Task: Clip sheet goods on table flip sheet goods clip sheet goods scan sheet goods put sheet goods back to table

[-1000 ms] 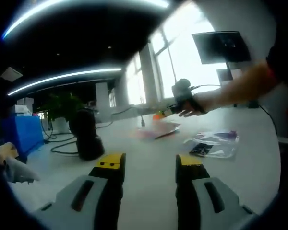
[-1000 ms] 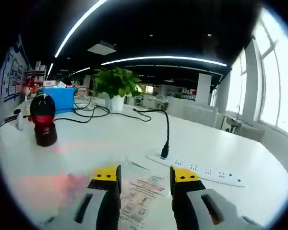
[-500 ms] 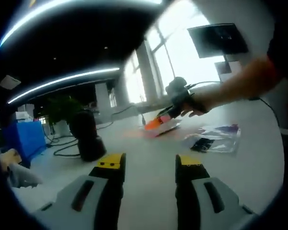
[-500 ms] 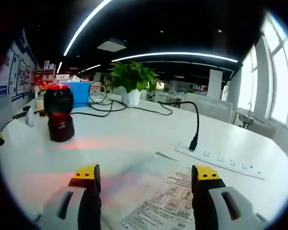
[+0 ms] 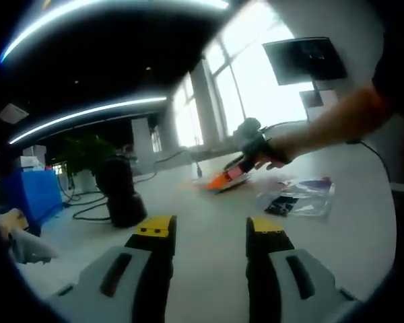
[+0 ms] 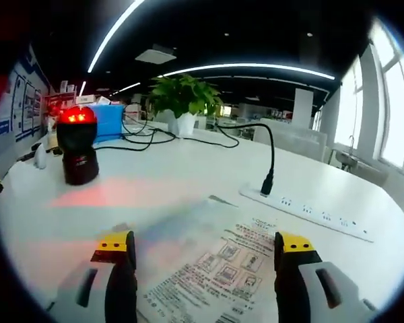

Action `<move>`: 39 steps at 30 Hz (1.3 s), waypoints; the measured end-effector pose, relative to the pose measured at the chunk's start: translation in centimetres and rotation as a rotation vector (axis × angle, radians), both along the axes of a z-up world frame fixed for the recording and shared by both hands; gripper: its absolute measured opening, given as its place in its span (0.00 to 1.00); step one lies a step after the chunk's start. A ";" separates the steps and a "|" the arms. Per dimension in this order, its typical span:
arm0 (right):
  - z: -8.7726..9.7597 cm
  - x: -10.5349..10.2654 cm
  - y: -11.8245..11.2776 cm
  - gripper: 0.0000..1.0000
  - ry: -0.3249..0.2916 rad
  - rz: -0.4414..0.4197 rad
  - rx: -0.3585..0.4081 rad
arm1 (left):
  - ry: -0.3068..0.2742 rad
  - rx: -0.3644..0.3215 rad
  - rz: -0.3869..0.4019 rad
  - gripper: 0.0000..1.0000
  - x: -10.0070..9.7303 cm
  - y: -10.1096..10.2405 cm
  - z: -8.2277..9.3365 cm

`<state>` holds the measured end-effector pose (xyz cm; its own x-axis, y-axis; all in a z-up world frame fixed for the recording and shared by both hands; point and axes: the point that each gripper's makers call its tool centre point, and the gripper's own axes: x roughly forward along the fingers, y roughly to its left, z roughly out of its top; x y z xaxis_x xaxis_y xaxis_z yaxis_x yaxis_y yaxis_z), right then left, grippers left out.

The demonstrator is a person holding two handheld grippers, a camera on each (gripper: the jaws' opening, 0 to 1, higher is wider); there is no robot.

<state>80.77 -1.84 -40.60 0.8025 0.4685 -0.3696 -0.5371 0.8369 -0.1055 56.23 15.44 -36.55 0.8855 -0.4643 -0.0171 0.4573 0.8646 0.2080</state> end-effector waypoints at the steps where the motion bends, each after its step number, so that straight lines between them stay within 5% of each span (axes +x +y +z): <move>1: -0.2 0.0 0.0 0.79 0.013 -0.003 0.014 | 0.000 -0.001 0.000 0.34 0.0 0.0 0.0; 13: -1.2 0.4 -0.2 0.81 0.077 -0.017 0.075 | 0.001 -0.005 0.002 0.34 0.1 0.1 0.0; 30: -1.3 0.8 -0.1 0.81 0.098 -0.006 0.060 | 0.007 -0.025 -0.002 0.34 0.0 -0.1 0.2; 33: -1.1 0.8 0.0 0.82 0.081 -0.013 0.074 | 0.008 -0.040 0.002 0.34 0.0 0.1 0.3; 35: 0.0 1.3 0.1 0.82 -0.004 -0.013 0.063 | 0.009 -0.044 0.005 0.34 0.1 0.1 0.3; 39: 1.4 1.2 0.1 0.82 -0.054 -0.030 0.123 | 0.015 -0.048 0.008 0.34 0.2 0.2 0.3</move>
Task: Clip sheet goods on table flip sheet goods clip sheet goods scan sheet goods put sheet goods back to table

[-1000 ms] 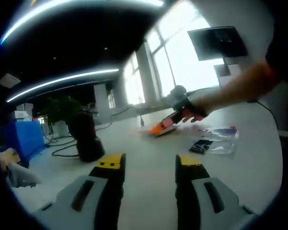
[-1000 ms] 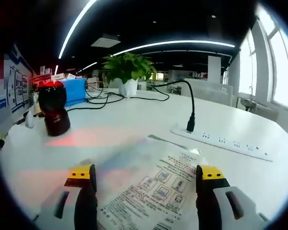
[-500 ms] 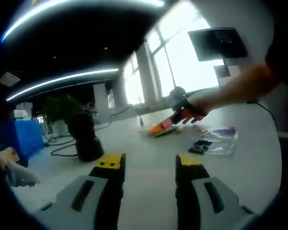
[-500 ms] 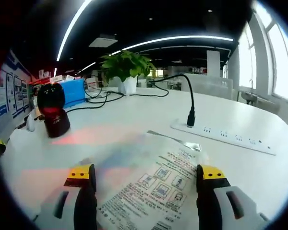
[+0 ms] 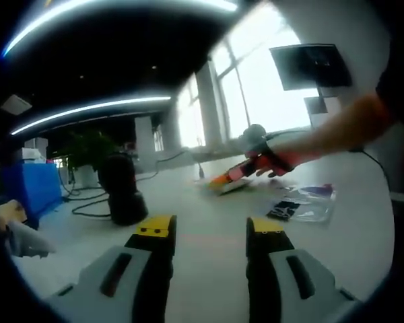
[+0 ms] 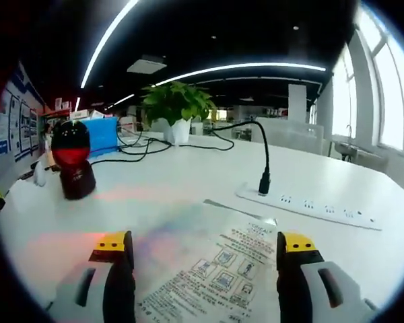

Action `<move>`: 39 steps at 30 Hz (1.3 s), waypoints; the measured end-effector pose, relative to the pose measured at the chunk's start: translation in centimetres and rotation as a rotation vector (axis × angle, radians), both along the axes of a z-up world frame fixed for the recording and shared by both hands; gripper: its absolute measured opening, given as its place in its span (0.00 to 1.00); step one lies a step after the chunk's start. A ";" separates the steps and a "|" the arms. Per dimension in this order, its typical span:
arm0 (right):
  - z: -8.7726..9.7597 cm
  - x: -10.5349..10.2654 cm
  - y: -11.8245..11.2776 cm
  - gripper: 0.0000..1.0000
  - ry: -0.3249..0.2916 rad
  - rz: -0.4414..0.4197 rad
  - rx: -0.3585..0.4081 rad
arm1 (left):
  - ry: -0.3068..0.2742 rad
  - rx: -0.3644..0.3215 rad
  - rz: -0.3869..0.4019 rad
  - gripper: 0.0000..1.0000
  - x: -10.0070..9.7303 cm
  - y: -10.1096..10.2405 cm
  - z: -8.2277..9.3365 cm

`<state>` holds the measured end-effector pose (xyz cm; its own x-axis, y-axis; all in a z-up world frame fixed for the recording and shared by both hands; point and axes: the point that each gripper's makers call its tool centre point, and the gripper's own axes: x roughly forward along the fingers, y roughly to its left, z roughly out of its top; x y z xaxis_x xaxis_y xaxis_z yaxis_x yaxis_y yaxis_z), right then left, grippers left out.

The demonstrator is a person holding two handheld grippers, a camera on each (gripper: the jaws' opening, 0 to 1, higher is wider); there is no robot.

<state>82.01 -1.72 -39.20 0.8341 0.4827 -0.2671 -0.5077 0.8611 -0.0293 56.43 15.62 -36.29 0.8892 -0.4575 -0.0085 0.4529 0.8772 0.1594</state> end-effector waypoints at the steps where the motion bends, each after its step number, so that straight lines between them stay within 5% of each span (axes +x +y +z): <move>1: 0.2 -0.2 0.0 0.81 0.000 0.005 0.002 | 0.003 0.001 -0.001 0.34 0.0 0.0 -0.1; 5: 1.2 -0.6 0.4 0.80 -0.030 0.024 0.012 | 0.003 0.003 -0.002 0.34 0.1 0.0 -0.1; 8: 3.5 -1.0 0.5 0.77 -0.132 0.035 0.029 | 0.001 -0.003 0.012 0.34 0.2 0.3 0.0; 15: 5.5 -2.7 0.6 0.77 -0.139 0.067 0.062 | 0.006 -0.023 0.009 0.34 0.1 0.4 0.1; 18: 7.5 -3.6 -0.2 0.68 -0.204 0.050 0.071 | 0.007 -0.022 0.005 0.34 0.1 0.3 0.1; 28: 11.0 -6.8 -3.0 0.70 -0.242 0.077 0.118 | 0.005 -0.030 0.003 0.35 0.2 0.3 0.2; 39: 12.7 -9.2 -5.9 0.69 -0.281 0.091 0.132 | 0.042 -0.076 -0.011 0.36 0.7 0.4 0.3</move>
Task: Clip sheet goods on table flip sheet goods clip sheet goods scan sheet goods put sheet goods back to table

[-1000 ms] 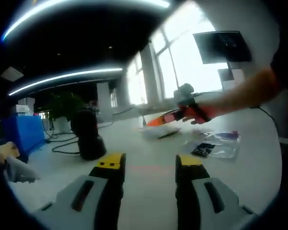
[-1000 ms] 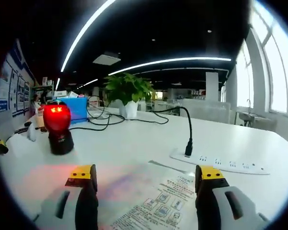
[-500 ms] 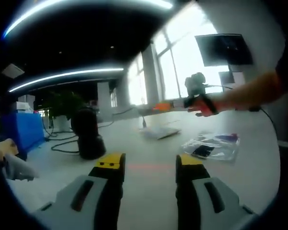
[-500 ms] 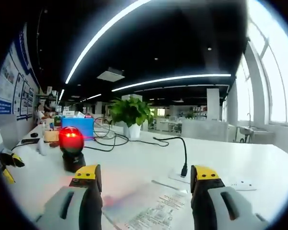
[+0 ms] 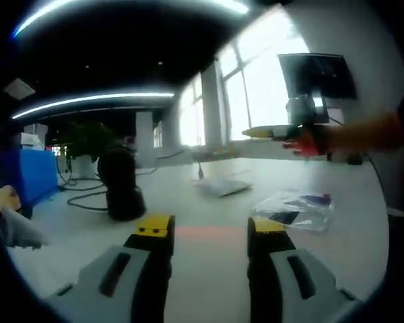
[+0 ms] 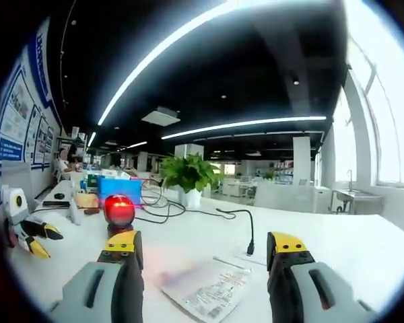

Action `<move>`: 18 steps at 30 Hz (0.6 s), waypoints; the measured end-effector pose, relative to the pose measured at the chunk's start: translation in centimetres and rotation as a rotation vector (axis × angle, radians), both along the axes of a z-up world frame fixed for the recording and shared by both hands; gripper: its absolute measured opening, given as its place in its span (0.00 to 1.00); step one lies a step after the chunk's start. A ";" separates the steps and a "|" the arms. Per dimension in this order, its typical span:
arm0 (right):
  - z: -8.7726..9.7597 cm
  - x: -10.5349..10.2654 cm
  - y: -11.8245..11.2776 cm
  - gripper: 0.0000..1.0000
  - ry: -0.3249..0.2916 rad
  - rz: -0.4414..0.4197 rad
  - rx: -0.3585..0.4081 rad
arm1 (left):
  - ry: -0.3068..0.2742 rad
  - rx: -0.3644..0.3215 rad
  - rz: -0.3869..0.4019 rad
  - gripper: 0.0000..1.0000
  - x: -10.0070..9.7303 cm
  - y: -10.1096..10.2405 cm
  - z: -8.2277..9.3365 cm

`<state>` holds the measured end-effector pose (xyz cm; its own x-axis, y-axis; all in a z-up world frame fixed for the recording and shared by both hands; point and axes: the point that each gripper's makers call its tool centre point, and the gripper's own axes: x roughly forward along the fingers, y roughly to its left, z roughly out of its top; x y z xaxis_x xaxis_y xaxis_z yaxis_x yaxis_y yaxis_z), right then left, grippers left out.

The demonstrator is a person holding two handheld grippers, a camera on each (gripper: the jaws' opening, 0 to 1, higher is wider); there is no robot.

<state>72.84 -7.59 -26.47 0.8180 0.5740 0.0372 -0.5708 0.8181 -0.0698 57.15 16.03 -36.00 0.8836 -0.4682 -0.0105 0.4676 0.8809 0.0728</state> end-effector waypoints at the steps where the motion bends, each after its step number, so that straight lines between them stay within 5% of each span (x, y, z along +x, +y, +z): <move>1: 0.1 -0.3 -0.3 0.69 0.000 0.003 0.012 | -0.002 0.003 -0.002 0.36 -0.1 -0.1 0.1; 9: -0.2 -2.4 -3.4 0.67 -0.012 -0.040 0.021 | -0.065 0.046 0.021 0.37 0.5 0.5 2.0; 13: -0.7 -4.1 -5.0 0.66 -0.017 -0.058 0.023 | -0.039 -0.052 0.041 0.36 0.8 1.5 1.6; 18: -1.7 -6.9 -5.9 0.67 -0.027 -0.040 -0.028 | -0.035 -0.075 0.052 0.36 0.8 2.0 1.4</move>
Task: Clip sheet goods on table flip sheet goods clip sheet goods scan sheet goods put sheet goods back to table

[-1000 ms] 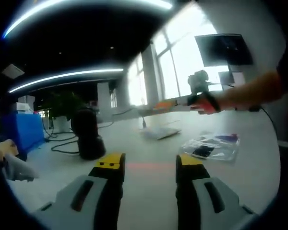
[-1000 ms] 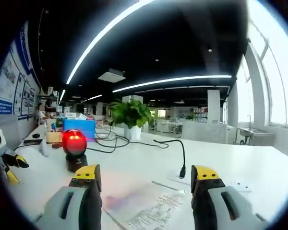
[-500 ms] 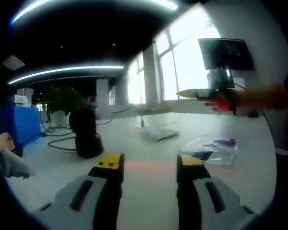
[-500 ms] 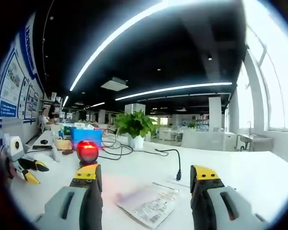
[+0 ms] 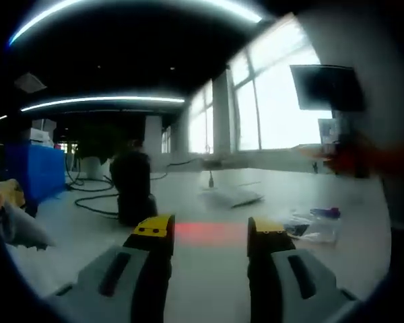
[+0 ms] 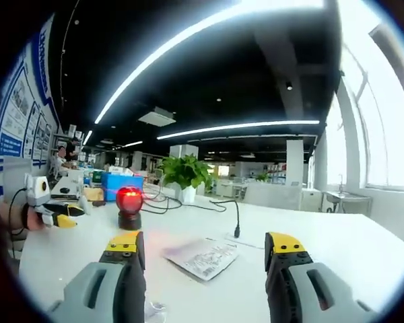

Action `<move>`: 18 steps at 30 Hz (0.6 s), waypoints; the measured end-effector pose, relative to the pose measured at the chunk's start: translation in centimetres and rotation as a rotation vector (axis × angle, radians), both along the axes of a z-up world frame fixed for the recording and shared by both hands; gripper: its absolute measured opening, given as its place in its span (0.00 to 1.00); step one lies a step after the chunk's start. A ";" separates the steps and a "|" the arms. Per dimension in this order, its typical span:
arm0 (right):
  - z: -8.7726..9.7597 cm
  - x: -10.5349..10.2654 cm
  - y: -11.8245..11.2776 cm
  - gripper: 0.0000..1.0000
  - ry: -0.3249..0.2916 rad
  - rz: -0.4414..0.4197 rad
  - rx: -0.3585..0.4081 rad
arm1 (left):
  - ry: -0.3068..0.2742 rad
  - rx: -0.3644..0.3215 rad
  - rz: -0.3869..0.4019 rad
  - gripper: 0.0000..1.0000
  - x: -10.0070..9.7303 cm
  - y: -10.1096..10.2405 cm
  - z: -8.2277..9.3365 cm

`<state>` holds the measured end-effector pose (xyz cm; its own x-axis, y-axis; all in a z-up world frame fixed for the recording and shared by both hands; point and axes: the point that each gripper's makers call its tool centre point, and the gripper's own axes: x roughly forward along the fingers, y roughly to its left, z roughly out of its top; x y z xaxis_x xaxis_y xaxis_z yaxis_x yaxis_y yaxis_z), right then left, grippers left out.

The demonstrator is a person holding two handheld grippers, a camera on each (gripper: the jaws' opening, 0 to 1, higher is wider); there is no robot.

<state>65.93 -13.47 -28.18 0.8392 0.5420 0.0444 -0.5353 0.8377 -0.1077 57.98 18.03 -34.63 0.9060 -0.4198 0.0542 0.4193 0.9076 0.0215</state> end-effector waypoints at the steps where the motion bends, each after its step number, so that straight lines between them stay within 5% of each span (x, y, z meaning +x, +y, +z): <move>1: -0.1 -0.6 -0.3 0.67 -0.003 -0.001 0.000 | -0.005 -0.007 -0.001 0.36 -0.1 -0.1 0.1; 8: -1.2 -3.2 -2.7 0.66 -0.003 -0.052 0.042 | -0.045 0.004 0.013 0.38 -0.2 0.0 0.7; 18: -3.7 -5.5 -5.3 0.64 0.021 -0.086 0.063 | -0.027 0.040 0.003 0.37 0.0 -0.2 0.0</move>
<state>60.44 -18.75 -31.86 0.8837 0.4644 0.0580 -0.4626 0.8855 -0.0426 57.96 17.79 -34.62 0.9056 -0.4196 0.0623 0.4155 0.9070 0.0689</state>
